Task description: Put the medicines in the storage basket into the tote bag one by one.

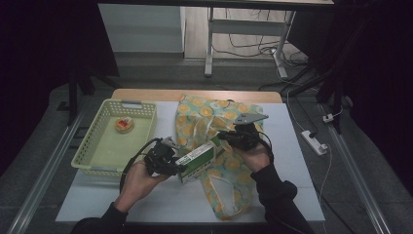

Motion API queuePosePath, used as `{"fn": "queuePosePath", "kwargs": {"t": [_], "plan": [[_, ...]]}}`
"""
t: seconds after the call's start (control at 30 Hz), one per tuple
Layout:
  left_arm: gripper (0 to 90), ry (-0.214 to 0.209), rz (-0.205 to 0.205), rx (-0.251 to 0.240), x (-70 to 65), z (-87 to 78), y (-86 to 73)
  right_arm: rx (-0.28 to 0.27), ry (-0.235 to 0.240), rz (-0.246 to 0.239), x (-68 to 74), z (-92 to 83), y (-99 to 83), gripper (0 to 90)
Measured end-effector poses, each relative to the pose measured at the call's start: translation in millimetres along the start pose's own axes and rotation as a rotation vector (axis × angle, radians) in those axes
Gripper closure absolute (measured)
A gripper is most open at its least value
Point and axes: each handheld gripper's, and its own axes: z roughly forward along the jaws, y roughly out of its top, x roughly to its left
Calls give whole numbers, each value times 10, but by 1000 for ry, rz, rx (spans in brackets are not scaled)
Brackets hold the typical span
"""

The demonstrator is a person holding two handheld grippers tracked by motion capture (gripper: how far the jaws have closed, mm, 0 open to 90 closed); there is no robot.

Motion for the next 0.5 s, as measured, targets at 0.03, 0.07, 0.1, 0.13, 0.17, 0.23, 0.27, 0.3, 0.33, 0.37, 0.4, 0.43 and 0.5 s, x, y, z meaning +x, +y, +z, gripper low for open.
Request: {"fn": "queuePosePath", "kwargs": {"t": [0.03, 0.07, 0.1, 0.13, 0.17, 0.23, 0.27, 0.3, 0.33, 0.37, 0.4, 0.43, 0.5], "plan": [[622, 3, -3, 1, 3, 12, 12, -1, 1, 0, 3, 3, 1, 895], [622, 6, -3, 1, 6, 25, 26, -1, 1, 0, 6, 5, 2, 895], [622, 8, -4, 1, 8, 37, 40, 0, 2, -1, 9, 8, 2, 895], [622, 8, -6, 0, 12, 49, 55, 1, 2, 0, 12, 9, 3, 895], [622, 9, -7, 0, 15, 59, 73, 1, 3, -1, 14, 11, 3, 895], [622, 12, -8, -2, 16, 86, 108, 3, 3, -3, 17, 14, 3, 895], [622, 13, -9, -2, 16, 97, 128, 3, 5, -2, 18, 16, 3, 895], [622, 14, -11, -3, 16, 110, 148, 4, 5, -2, 18, 18, 3, 895], [622, 16, -9, -3, 14, 124, 168, 4, 5, -2, 19, 20, 2, 895], [622, 16, -8, -3, 11, 137, 185, 4, 6, -2, 19, 21, 2, 896], [622, 16, -9, -4, 12, 147, 199, 4, 7, -2, 20, 21, 3, 895], [622, 17, -12, -6, 10, 157, 212, 4, 7, -1, 21, 21, 3, 895], [622, 20, -13, -9, 12, 175, 237, 4, 8, -2, 23, 25, 3, 895]]}}
